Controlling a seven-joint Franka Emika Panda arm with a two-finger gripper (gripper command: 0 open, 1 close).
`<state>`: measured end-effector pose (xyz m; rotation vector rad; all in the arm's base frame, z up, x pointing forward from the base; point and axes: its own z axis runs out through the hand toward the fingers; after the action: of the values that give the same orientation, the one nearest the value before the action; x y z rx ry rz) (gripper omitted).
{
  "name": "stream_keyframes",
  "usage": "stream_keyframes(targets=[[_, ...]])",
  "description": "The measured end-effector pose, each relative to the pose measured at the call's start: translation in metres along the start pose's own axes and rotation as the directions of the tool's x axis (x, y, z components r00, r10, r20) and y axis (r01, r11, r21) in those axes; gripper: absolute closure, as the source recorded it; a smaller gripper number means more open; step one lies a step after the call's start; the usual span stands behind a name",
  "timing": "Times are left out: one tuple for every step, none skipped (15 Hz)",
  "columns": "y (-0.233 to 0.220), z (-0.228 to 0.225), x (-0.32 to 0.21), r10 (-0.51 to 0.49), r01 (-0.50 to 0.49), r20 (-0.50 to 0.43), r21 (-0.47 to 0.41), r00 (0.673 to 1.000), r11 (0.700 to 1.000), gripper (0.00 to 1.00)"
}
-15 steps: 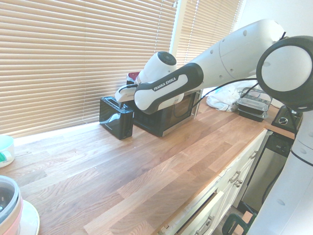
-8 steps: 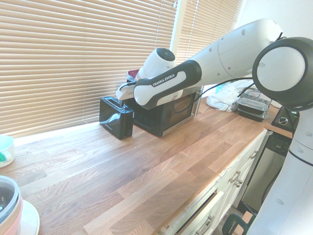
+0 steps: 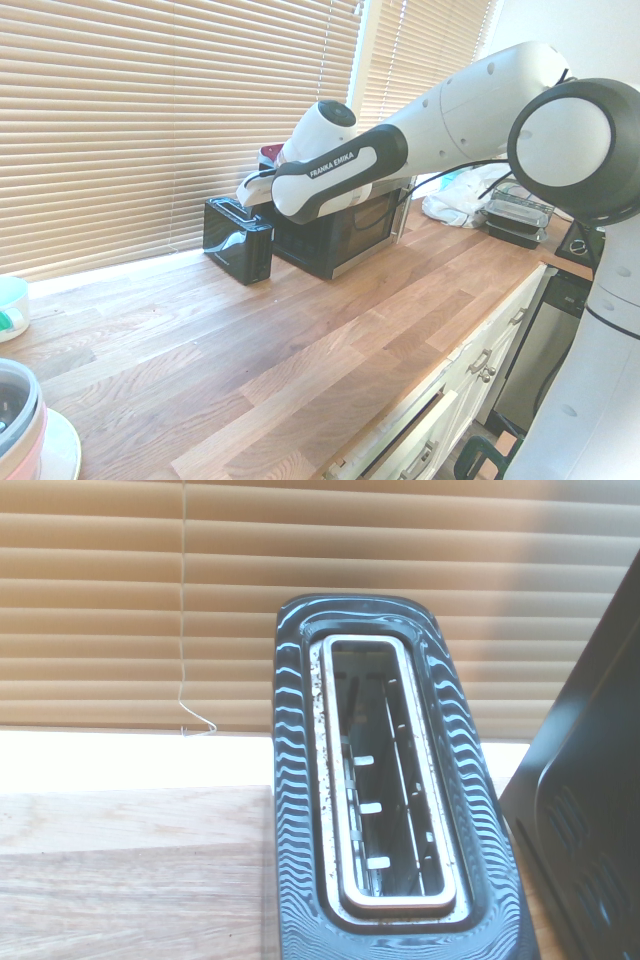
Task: Press the toaster
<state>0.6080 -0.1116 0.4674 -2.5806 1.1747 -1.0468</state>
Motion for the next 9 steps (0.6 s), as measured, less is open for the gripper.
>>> stream_keyframes(targets=[[0.0, 0.0, 0.0, 0.0, 0.0, 0.001, -0.001, 1.0, 1.0, 1.0], [0.001, 0.001, -0.001, -0.001, 0.001, 0.004, -0.003, 1.0, 1.0, 1.0], [0.002, 0.004, -0.001, -0.001, 0.001, 0.009, -0.007, 1.0, 1.0, 1.0], [0.003, 0.007, -0.002, -0.001, 0.001, 0.013, -0.01, 1.0, 1.0, 1.0], [0.004, 0.01, -0.003, -0.002, 0.002, 0.016, -0.013, 1.0, 1.0, 1.0], [0.005, 0.012, -0.003, -0.002, 0.002, 0.019, -0.014, 1.0, 1.0, 1.0], [0.005, 0.013, -0.004, -0.002, 0.002, 0.021, -0.015, 1.0, 1.0, 1.0], [0.006, 0.014, -0.004, -0.003, 0.004, 0.023, -0.017, 1.0, 1.0, 1.0], [0.006, 0.014, -0.004, -0.004, 0.004, 0.025, -0.019, 1.0, 1.0, 1.0]])
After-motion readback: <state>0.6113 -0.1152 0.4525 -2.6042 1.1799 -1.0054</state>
